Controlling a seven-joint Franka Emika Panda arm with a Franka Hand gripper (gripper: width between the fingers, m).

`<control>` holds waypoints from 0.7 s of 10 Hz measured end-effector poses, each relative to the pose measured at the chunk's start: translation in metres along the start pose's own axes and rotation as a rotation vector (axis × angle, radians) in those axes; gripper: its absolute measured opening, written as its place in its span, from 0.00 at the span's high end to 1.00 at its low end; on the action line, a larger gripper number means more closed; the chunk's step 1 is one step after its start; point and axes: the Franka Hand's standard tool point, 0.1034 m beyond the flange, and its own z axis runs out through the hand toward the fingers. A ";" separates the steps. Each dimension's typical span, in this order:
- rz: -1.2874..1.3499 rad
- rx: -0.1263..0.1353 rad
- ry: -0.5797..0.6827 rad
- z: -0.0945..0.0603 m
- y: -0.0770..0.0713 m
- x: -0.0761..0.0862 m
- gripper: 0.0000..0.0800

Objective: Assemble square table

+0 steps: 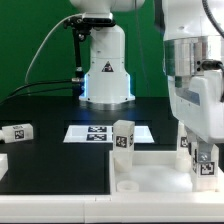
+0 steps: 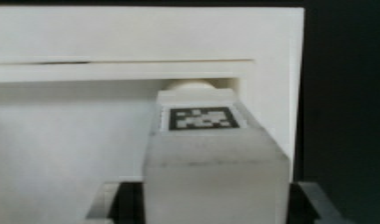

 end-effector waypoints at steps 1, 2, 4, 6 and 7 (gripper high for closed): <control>-0.026 -0.001 0.002 0.001 0.000 0.000 0.41; -0.084 -0.004 0.003 0.001 0.001 0.000 0.41; -0.388 0.010 0.000 -0.004 -0.003 -0.006 0.20; -0.727 0.043 0.001 -0.008 -0.006 -0.011 0.19; -0.771 0.039 0.005 -0.007 -0.005 -0.009 0.19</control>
Offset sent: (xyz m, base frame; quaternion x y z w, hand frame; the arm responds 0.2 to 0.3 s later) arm -0.0007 0.0222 0.0176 0.0452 -0.0242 -0.3563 0.9329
